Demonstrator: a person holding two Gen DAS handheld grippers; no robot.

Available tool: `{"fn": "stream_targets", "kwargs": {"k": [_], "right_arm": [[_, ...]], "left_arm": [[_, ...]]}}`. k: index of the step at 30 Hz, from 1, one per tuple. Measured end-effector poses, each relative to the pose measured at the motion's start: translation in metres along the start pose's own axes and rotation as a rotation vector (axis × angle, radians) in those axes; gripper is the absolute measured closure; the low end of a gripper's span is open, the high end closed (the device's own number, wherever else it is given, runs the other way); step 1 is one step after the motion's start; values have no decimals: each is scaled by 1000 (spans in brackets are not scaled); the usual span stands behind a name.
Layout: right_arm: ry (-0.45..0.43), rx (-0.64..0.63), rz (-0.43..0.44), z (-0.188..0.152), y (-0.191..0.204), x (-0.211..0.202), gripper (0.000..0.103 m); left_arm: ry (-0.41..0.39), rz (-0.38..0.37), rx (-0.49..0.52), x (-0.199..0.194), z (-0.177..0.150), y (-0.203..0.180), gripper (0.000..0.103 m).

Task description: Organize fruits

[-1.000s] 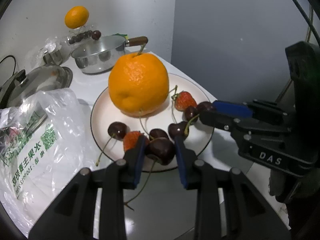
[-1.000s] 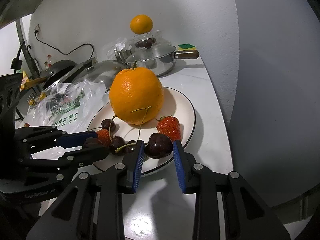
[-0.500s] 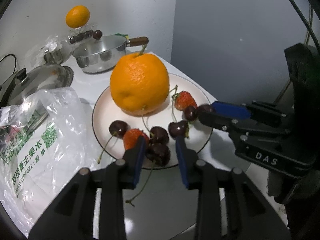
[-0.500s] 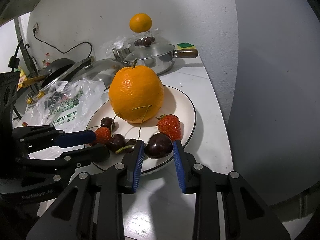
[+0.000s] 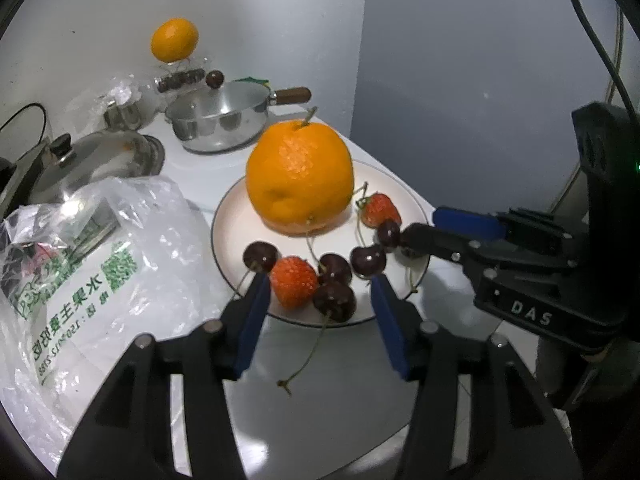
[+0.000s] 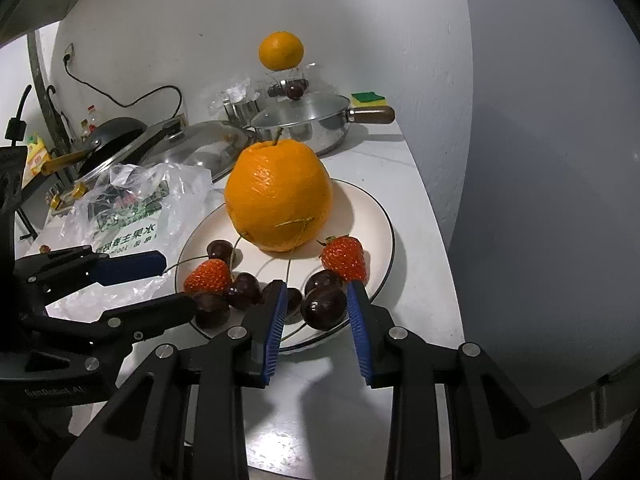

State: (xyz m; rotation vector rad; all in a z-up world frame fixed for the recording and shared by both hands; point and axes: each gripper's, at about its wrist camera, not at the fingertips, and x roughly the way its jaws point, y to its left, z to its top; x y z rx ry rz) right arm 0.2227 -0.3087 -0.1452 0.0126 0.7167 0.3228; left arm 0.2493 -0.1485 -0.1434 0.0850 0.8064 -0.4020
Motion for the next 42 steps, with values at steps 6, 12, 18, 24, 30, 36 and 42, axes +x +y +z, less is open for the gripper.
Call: {"fn": "stream_targets", "kwargs": {"k": [6,12,18,24,30,36,42], "right_arm": [[-11,-12,-8,2,10,-7,68],[-25,-23,-14,4,21,-16,61],[-35,-41,-17,5,36,-21,60],[-46,-58,-20,8,55,-24,60],[-56,-74,-28,9,72,-28,60],[-71,-82,-39,10,89,-34,48],[-89,-102,-47,12,108,-43,48]], "left_arm": [[-22,11,-12,-15,-4,6,49],[-44,28,-25,-29,-8,14,49],[-76,40,-49,-47,-14,26,30],[-99,60,-70,-64,-21,40,29],[-122,87,-90,-81,-30,55,17],[-146,120,-110,-98,-37,70,10],[-187,147,-130,-118,-43,82,2]]}}
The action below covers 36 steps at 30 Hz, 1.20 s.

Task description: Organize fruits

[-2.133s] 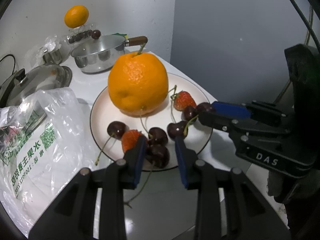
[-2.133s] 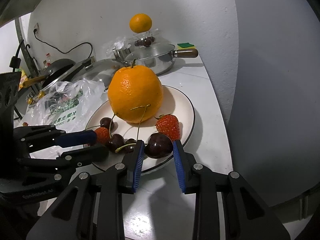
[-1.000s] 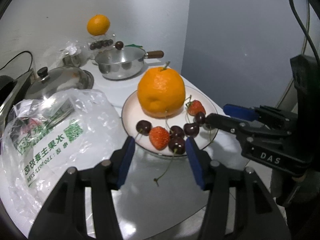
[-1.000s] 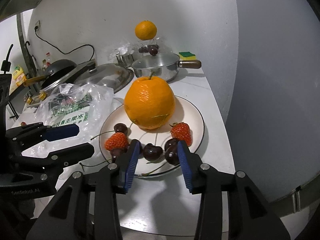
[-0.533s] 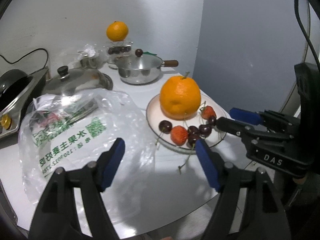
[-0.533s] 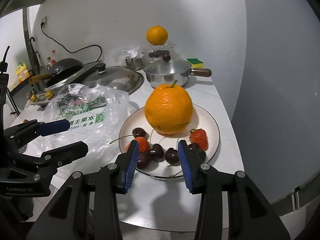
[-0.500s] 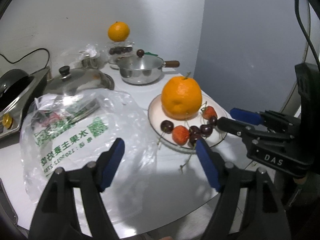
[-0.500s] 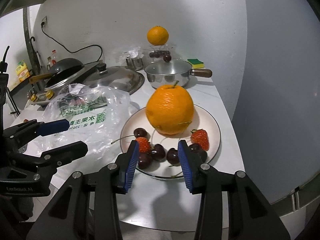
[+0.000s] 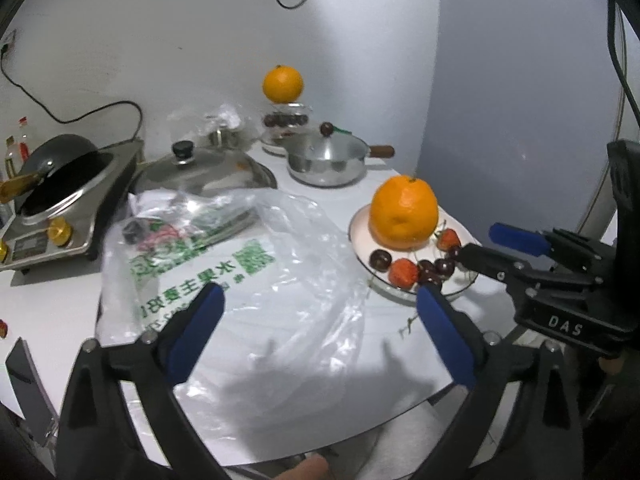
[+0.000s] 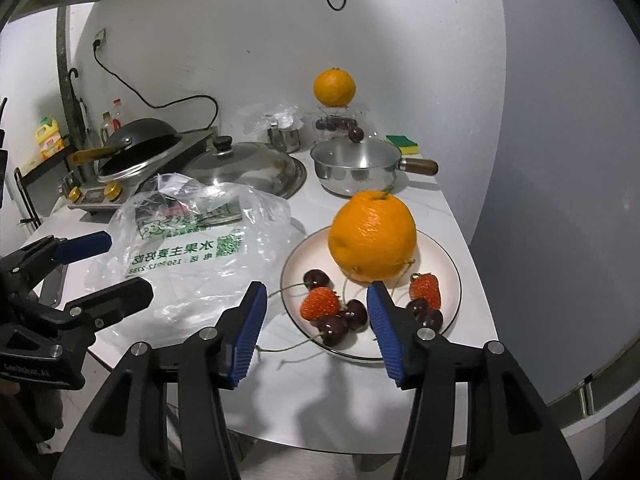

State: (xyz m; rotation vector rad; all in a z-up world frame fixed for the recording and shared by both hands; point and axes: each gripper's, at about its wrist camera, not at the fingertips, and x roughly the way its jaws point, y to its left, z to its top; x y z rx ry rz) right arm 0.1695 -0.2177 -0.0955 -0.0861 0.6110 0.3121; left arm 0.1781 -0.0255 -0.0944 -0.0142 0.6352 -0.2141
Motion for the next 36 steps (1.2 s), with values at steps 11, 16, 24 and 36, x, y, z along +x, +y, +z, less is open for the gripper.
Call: {"fn": "stream_targets", "kwargs": {"k": [11,16,24,36], "right_arm": [[-44,-9,-17,2,28,-26,48],[-60,-14,-28,0,41,-40,47],[-107,-14,-47,-4,58,-68,47],[-197,-30,-96,-9,76,-120,47]], "left_arm": [[-59,52,-39,-46,-9,22,1],[-77,75,-63,-67,-14,29,1],[-118,122,-80,-104,-24,36,1],[-229,154,-51,-161,-30,26,1]]}}
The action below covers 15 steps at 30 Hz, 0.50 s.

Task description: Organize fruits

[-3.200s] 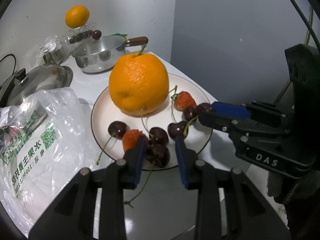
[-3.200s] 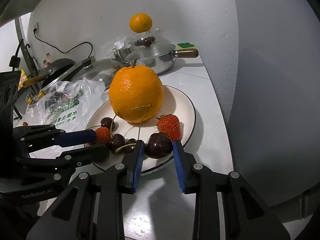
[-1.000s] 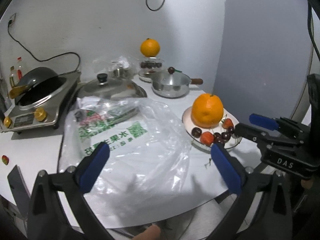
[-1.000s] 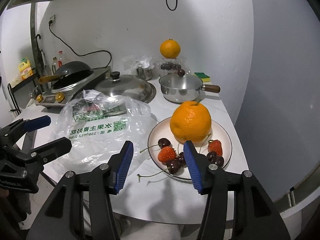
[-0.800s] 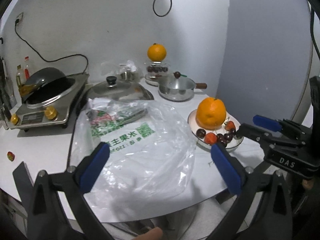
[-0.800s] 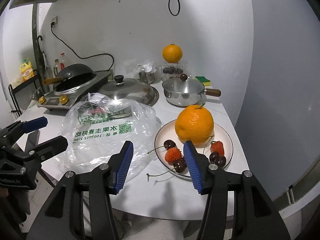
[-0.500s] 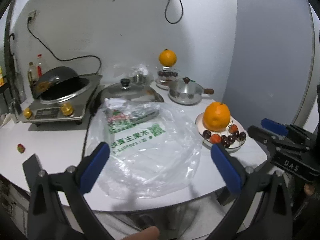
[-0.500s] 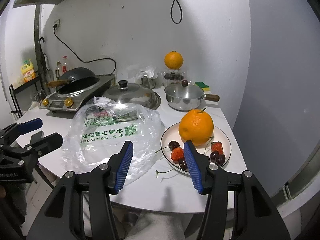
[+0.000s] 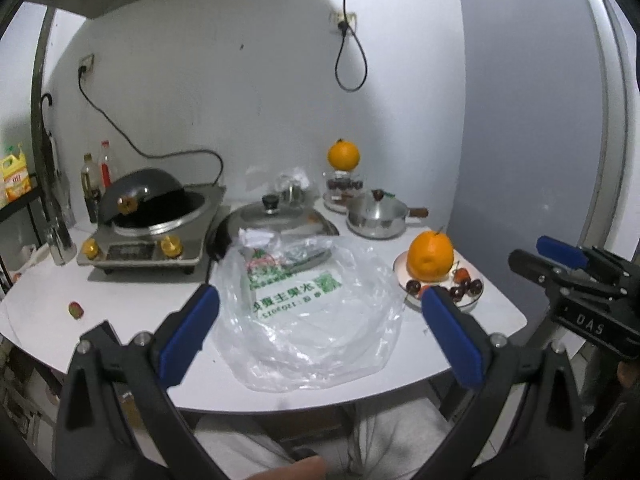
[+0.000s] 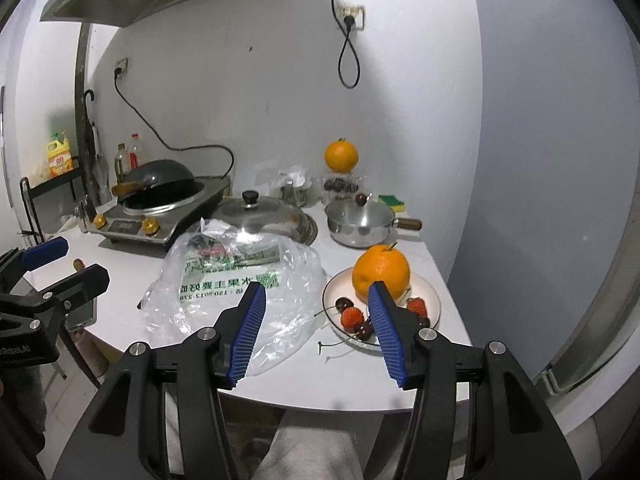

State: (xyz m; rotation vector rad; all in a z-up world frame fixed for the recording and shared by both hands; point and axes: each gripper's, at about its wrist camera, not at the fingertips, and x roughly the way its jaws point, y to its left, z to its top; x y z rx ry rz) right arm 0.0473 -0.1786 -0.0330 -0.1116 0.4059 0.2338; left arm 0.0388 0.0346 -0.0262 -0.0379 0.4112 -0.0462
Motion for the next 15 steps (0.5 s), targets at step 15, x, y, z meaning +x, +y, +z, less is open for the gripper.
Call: {"fn": "stream_targets", "kwargs": {"k": [15], "right_arm": [[-90,3,-28,13,-4,-38,39]], "left_arm": [[-95,18,21,-39,22,-9,1]]}}
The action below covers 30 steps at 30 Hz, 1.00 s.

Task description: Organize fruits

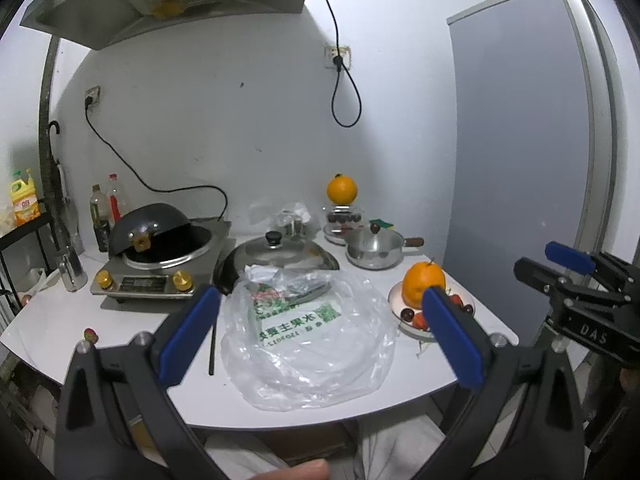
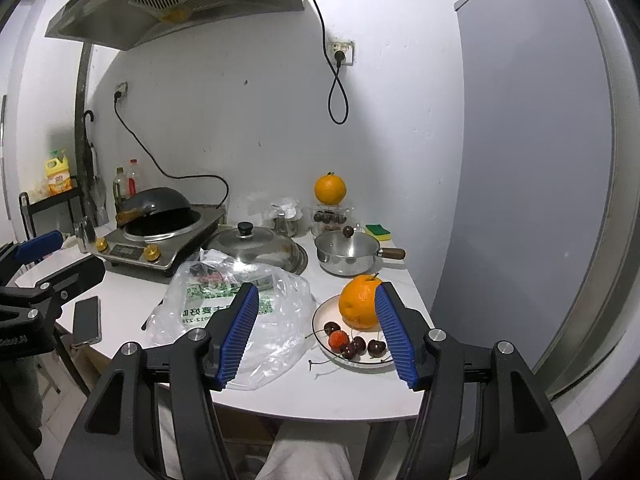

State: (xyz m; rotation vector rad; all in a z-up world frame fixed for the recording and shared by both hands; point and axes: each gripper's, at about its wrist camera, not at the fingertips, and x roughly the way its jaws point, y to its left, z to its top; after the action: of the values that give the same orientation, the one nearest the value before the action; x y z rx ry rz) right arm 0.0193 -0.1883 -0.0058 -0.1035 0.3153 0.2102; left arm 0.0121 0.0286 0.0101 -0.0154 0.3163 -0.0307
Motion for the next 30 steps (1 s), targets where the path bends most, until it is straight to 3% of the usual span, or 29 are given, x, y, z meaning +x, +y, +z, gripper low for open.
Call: {"fn": "stream_targets", "kwargs": {"k": [30], "right_arm": [[-2,-1,9,3,1,-2,39]], "left_arm": [[8,12,-11,2,3,-4,1]]}}
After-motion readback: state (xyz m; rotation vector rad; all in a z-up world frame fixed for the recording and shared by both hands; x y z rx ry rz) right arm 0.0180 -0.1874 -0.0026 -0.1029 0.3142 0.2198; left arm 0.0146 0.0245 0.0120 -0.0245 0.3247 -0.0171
